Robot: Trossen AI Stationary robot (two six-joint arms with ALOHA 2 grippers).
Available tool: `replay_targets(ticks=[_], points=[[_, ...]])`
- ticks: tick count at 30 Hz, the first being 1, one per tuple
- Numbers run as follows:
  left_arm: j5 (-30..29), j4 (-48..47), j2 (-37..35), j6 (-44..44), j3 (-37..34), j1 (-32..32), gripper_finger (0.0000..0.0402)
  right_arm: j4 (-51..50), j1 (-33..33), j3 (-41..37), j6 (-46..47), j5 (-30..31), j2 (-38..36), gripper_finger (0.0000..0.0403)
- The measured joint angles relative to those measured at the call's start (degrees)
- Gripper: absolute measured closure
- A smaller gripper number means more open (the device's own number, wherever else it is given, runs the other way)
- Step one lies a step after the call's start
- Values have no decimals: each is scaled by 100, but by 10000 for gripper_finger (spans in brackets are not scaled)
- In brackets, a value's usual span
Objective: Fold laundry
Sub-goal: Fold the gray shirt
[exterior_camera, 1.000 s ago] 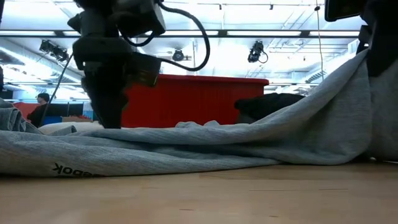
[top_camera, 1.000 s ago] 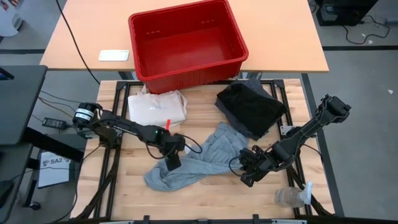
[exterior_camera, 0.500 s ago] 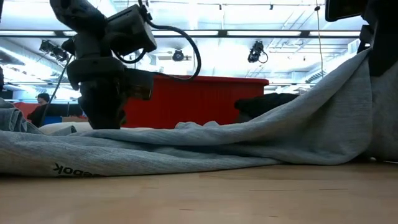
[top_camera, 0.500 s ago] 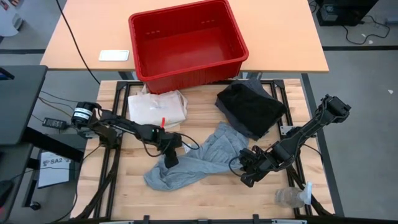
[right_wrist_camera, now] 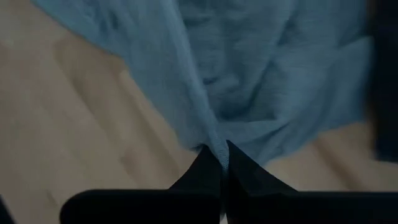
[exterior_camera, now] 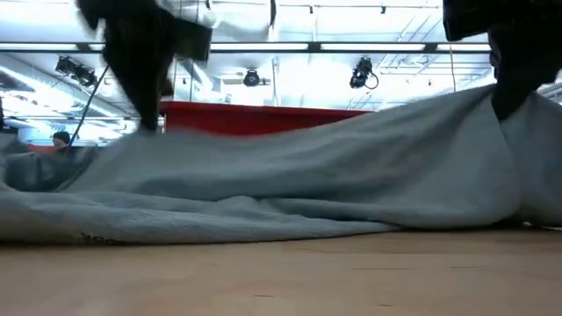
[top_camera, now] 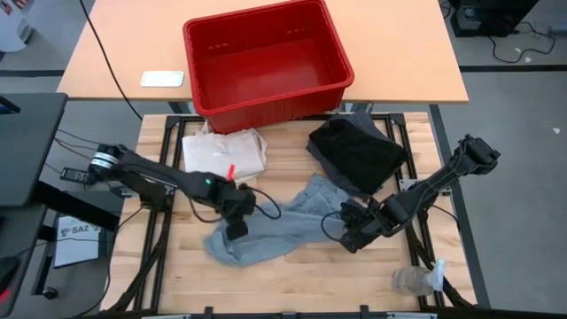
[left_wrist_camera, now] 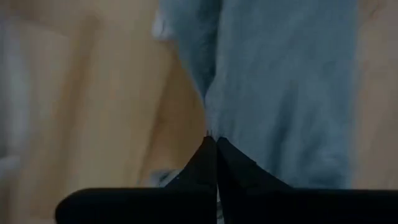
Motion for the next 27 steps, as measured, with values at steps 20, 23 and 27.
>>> replay_targets(ticks=[20,23,27], points=[[-2461,-3939,-790,-445,4204,-280,401,-3172,-1169,3602,-2122,1720,-8,400],[-2415,-3919,-792,-849,4121,-714,401,-3082,-1157,3669,-2120,880,-12,400],[-2014,-3348,-655,-1333,3406,-1446,401,-2535,-810,3158,-1672,31,-8,400]])
